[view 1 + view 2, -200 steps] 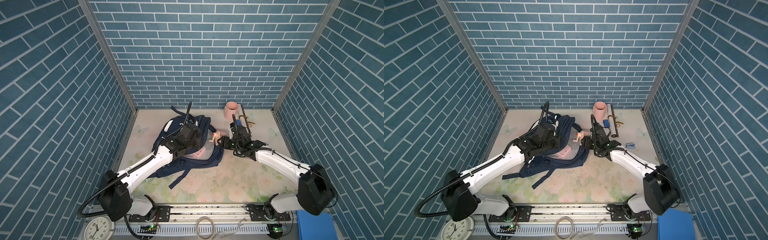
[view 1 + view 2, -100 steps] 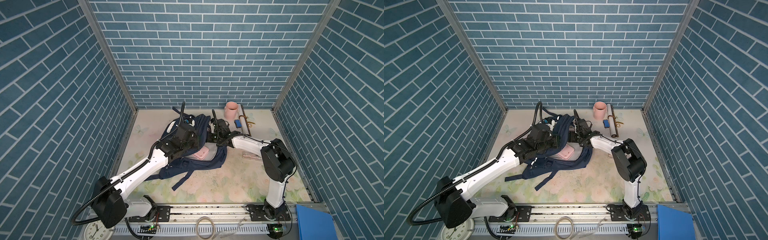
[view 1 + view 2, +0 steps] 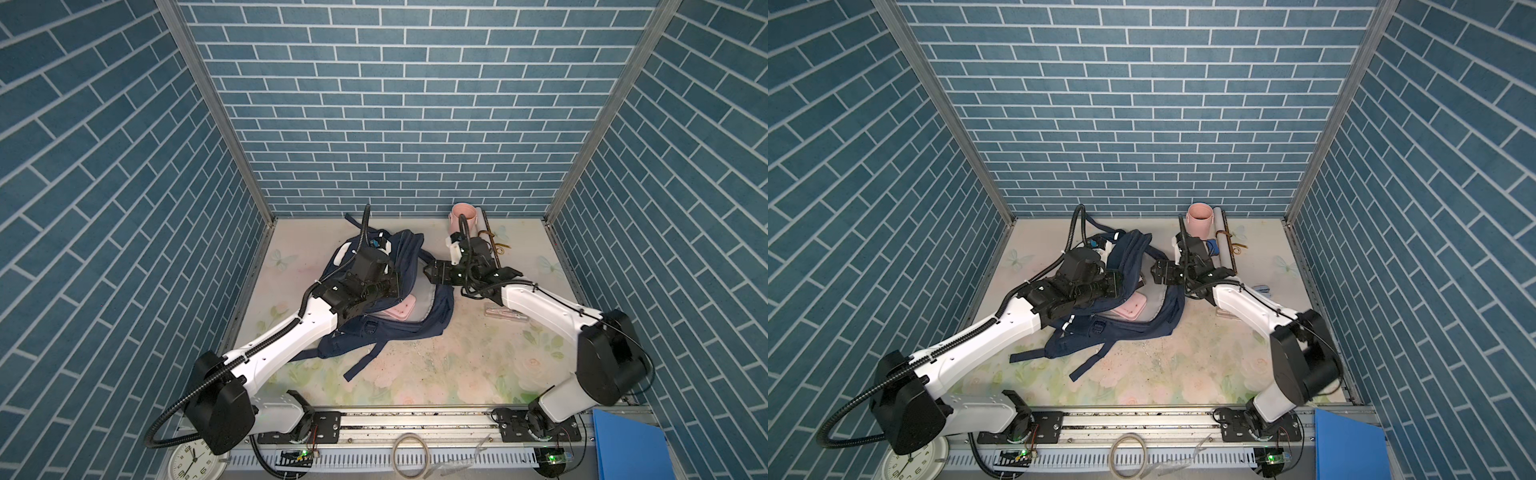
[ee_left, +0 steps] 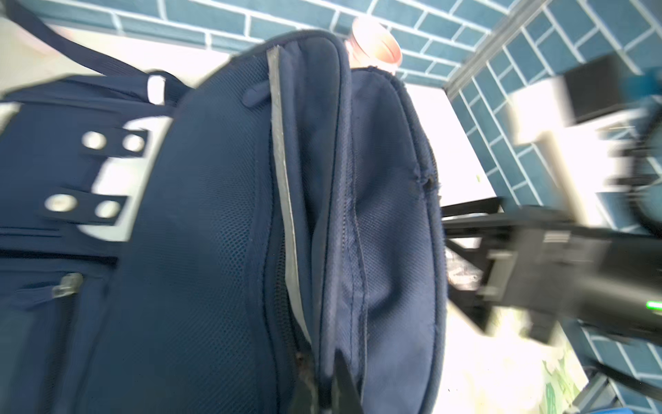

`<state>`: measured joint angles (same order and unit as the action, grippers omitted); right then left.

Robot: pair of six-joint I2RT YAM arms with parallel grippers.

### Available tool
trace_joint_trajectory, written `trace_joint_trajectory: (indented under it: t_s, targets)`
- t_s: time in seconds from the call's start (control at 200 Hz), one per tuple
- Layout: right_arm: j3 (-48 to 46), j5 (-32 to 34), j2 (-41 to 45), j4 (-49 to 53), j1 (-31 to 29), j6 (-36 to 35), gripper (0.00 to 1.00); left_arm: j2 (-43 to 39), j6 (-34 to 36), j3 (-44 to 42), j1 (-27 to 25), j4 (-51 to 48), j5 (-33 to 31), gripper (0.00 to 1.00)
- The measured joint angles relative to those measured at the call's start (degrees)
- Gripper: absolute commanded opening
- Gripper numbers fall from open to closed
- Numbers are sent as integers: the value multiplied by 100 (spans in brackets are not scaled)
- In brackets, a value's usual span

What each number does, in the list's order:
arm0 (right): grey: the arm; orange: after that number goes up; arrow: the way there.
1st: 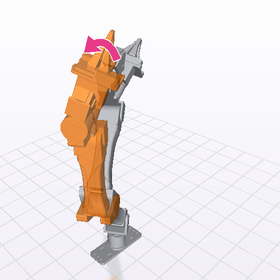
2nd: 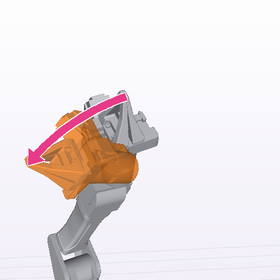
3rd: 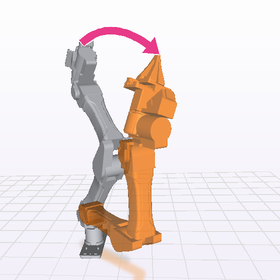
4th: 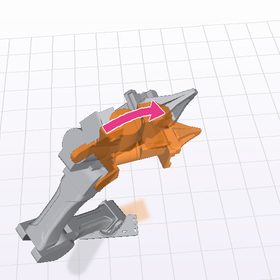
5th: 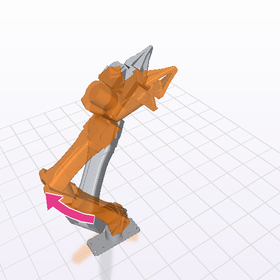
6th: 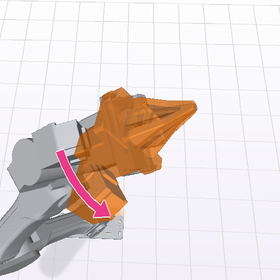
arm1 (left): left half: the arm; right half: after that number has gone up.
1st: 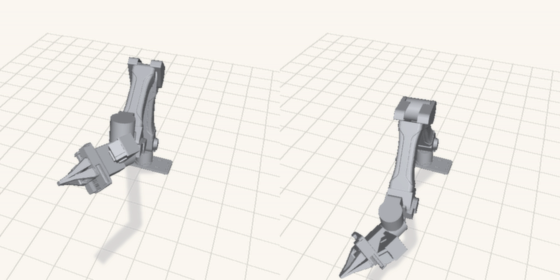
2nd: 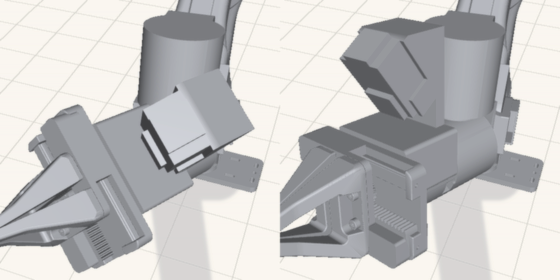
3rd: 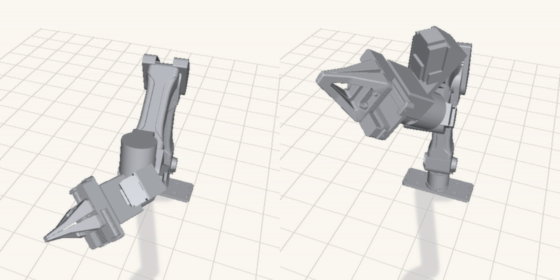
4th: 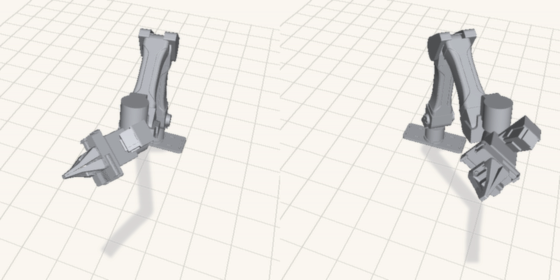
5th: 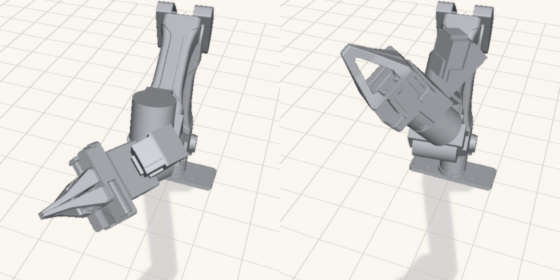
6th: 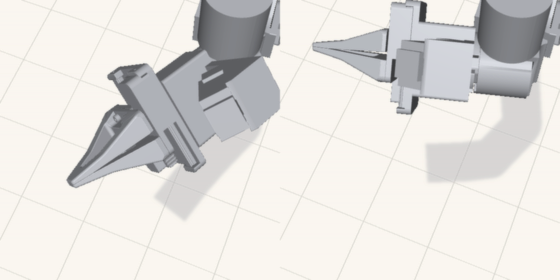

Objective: Pack the student bag

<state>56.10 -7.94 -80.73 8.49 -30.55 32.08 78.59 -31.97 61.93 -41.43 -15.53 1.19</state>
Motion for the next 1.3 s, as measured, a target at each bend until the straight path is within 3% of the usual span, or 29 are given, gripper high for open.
trace_joint_trajectory:
  t_s: [0.105,0.17,0.215,0.3,0.41,0.52,0.64,0.86,0.95,1.08,1.3]
  targets:
    - [-678,-7,717,131,323,299,86,575,7,262,-273,7,-20,0]
    - [-984,-125,905,160,374,531,85,887,11,446,-400,9,-15,25]
    - [-1169,-308,940,149,363,708,82,1058,85,538,-461,52,15,36]
    - [-1530,-649,938,13,319,1099,79,1204,203,713,-514,94,22,46]
    - [-2096,-1029,931,-404,208,1646,75,1106,852,918,-494,37,-2,54]
    - [-2271,-1325,726,-673,133,1926,67,776,1738,925,-280,-146,136,55]
    - [-2199,-1561,282,-962,164,2017,49,463,2623,918,177,-555,267,54]
    - [-1847,-2264,-546,-1036,621,1812,5,37,4419,-2,682,-1102,341,57]
    - [-1440,-2363,-745,-782,901,1495,0,-221,5163,-614,664,-1213,439,59]
    - [-688,-2441,-1132,-315,1349,883,0,-479,5877,-1014,658,-1305,356,59]
    - [446,-2426,-2004,387,1690,46,4,-225,6249,-1342,647,-835,177,59]
